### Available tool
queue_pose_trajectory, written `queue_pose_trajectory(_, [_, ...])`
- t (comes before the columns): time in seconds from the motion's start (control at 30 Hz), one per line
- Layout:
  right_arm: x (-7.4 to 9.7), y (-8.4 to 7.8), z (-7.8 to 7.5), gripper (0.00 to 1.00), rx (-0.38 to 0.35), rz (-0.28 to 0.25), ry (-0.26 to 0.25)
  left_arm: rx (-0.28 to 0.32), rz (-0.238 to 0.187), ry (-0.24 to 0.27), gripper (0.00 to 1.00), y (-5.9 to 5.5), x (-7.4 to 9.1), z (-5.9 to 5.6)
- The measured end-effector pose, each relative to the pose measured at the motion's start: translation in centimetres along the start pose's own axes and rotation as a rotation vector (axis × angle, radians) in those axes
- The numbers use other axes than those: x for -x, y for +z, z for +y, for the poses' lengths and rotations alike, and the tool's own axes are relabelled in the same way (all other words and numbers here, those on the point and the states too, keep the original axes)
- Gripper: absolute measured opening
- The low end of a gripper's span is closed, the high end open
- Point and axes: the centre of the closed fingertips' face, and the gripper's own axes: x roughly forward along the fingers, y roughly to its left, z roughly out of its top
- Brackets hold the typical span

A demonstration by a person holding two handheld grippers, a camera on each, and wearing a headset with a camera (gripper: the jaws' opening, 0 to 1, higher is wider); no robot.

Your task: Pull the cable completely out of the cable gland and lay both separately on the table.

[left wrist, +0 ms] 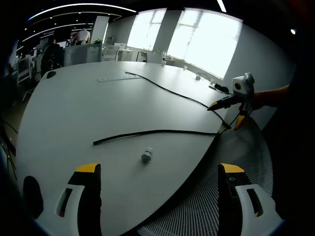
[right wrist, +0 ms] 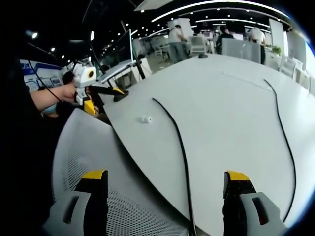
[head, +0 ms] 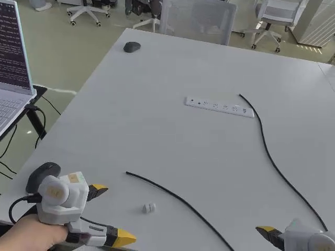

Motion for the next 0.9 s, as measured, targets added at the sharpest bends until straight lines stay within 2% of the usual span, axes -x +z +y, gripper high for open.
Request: queue_pose_trajectory(0.9, [0.33, -0.51, -0.11, 0.99, -0.015, 0.002, -0.01, -0.008, 0.022, -0.016, 0.98, 0.12, -0.54, -0.6])
